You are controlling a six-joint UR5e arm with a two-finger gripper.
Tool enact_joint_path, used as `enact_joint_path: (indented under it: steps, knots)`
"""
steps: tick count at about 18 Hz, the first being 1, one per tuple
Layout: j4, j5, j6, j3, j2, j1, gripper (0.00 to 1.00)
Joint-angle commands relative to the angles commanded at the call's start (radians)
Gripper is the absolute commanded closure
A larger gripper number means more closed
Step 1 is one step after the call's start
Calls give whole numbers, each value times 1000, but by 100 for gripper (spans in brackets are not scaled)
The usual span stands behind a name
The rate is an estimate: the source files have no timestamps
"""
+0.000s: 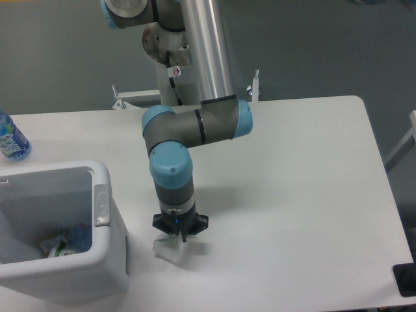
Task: Place the trash in the trash can
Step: 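Lift the paper packet and carry it into the bin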
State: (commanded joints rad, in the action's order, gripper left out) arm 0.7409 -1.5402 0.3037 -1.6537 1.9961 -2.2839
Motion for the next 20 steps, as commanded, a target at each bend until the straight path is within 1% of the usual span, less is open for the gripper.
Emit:
enact_joint_path:
  steps: [1, 4, 5, 7, 9, 11, 12, 14, 16, 18, 20]
  knots:
    - [-1, 29, -2, 3, -38, -15, 97]
    - [-2, 204, -24, 43, -134, -87, 97]
    - [-2, 254, -40, 61, -152, -115, 97]
    - [-3, 342, -116, 107, -177, -150, 97]
    - [-3, 386, -226, 161, -181, -164, 97]
    - [-3, 416, -290, 208, -186, -157, 97]
    - [-3, 433, -307, 218, -189, -149, 97]
    - [-3, 443, -327, 221, -195, -125, 97]
    - [-2, 445, -334, 215, -201, -77, 97]
    - [-2, 445, -366, 215, -209, -46, 97]
    - [-2, 443, -380, 201, -215, -5, 97]
